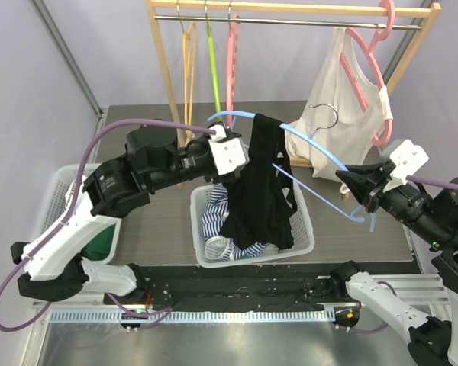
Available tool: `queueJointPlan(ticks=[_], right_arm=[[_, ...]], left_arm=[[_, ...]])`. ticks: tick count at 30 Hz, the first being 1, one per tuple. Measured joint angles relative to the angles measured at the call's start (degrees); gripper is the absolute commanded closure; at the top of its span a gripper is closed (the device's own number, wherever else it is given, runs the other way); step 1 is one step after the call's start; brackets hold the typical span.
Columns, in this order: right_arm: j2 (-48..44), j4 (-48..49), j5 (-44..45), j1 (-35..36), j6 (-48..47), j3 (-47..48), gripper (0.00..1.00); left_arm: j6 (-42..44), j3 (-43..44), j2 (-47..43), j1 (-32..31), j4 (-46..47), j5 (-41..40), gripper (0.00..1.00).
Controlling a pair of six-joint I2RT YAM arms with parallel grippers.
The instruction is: Remove the tank top from the hanger
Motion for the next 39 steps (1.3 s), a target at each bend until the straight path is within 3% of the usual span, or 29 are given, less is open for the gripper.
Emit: queueJointPlan(ticks=[15, 24, 25, 29, 30, 31, 33, 39], right_arm=[[-0.61, -2.54, -0.26, -0.50, 0.28, 0.07, 0.99], [-1.97, -3.08, -0.28, -0.50, 0.66, 0.07, 0.99], [-2.10, -3.06, -0.28, -0.50, 0.70, 0.07, 0.99], [-2.43, -3.10, -0.26, -0.50, 0.74, 0.07, 0.99], [-2.49, -3.15, -0.22, -0.50, 0.74, 0.07, 0.99], [-2.60, -3.17, -0.17, -0.50, 0.74, 0.07, 0.99], [-2.80, -3.19, 0.00, -0.52, 0.74, 0.07, 0.99], [-3.02, -3.21, 0.09, -0.70, 0.74, 0.07, 0.99]], left_arm=[[-5.99, -0.94, 4.26, -0.94, 4.13, -0.59, 0.58], [-5.57, -0.92, 4.90, -1.01, 4.76, -0.70, 0.90], [-5.49, -0.92, 4.90, -1.01, 4.76, -0.81, 0.99], [-5.27, -0.92, 4.90, -1.01, 4.94, -1.11, 1.00], [-5.27, -0.92, 4.90, -1.01, 4.96, -1.27, 0.97], [-5.27, -0.92, 4.90, -1.03, 5.01, -1.42, 0.84], [-5.25, -0.94, 4.83, -1.03, 5.03, -1.86, 0.48], [-5.92, -2.99, 3.15, -1.01, 5.31, -3.04, 0.38]])
